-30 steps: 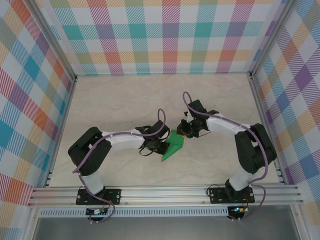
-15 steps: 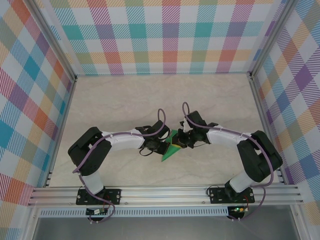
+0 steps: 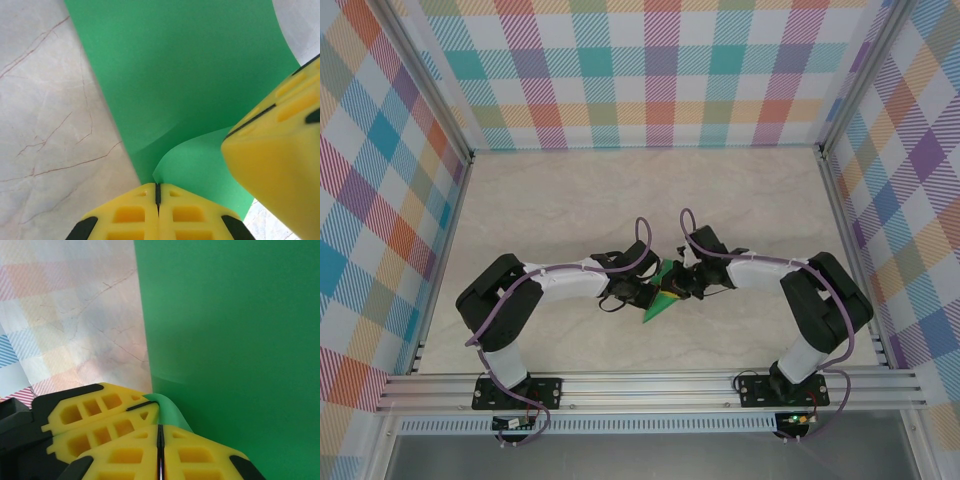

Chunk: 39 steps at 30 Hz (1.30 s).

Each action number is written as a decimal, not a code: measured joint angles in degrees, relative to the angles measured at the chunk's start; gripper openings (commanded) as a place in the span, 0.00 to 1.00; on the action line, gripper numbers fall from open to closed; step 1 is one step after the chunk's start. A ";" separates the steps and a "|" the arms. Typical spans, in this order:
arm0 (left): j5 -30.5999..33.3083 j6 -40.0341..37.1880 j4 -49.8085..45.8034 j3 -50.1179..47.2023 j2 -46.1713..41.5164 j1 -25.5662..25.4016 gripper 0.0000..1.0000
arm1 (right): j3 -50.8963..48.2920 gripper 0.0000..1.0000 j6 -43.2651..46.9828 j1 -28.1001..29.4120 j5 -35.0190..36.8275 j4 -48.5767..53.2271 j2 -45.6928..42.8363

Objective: Fold a paper plane with a square sheet of paper (pick it up from the middle)
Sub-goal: Third fold the triangle at the center of the table.

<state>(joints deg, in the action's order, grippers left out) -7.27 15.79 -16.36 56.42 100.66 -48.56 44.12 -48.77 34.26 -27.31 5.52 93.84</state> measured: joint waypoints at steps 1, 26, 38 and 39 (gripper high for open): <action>0.04 0.00 0.00 0.00 0.00 0.00 0.00 | -0.28 0.10 -0.11 0.00 0.00 -0.22 0.00; 0.87 0.68 0.04 -0.28 0.00 0.02 0.00 | -2.89 0.12 -0.31 1.86 -0.37 -1.62 -2.21; 0.90 0.70 0.04 -0.28 0.00 0.00 0.00 | -2.89 0.12 -0.26 1.86 1.14 -1.60 1.51; 0.90 0.70 0.04 -0.28 0.00 0.00 0.00 | -2.91 0.12 -0.22 1.86 1.38 -1.57 1.55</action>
<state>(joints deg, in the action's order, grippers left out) -6.37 16.49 -16.32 56.14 100.66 -48.56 41.21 -48.99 36.12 -25.93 3.95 95.39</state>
